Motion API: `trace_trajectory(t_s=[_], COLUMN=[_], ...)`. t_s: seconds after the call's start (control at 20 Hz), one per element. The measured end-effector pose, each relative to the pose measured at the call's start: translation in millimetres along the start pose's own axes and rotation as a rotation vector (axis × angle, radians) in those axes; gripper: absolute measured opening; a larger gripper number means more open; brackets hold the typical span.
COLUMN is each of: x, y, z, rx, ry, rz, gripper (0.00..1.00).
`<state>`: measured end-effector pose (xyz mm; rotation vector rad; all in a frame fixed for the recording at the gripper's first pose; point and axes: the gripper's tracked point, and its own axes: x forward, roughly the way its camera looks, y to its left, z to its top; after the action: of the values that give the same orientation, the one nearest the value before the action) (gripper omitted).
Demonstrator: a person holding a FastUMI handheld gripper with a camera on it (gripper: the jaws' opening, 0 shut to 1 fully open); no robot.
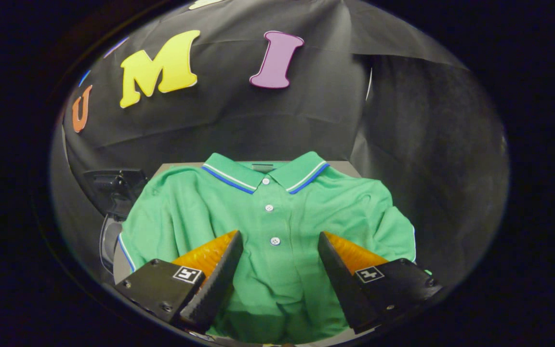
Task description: Put the clothes into the washing machine and then close the washing machine lid.
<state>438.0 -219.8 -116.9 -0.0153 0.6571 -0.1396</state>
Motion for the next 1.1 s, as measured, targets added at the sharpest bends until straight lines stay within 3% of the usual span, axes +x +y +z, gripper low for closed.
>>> trace_trajectory(t_s=[0.2, 0.4, 0.45, 0.8, 1.1], x=[-1, 3, 2, -11, -50], y=[5, 6, 6, 9, 20], z=[0, 2, 2, 9, 28], rx=[0.000, -0.004, -0.006, 0.118, 0.104], ry=[0.026, -0.014, -0.001, -0.017, -0.079], rz=[0.068, 0.059, 0.052, 0.126, 0.159], gripper=[0.94, 0.13, 0.07, 0.05, 0.05])
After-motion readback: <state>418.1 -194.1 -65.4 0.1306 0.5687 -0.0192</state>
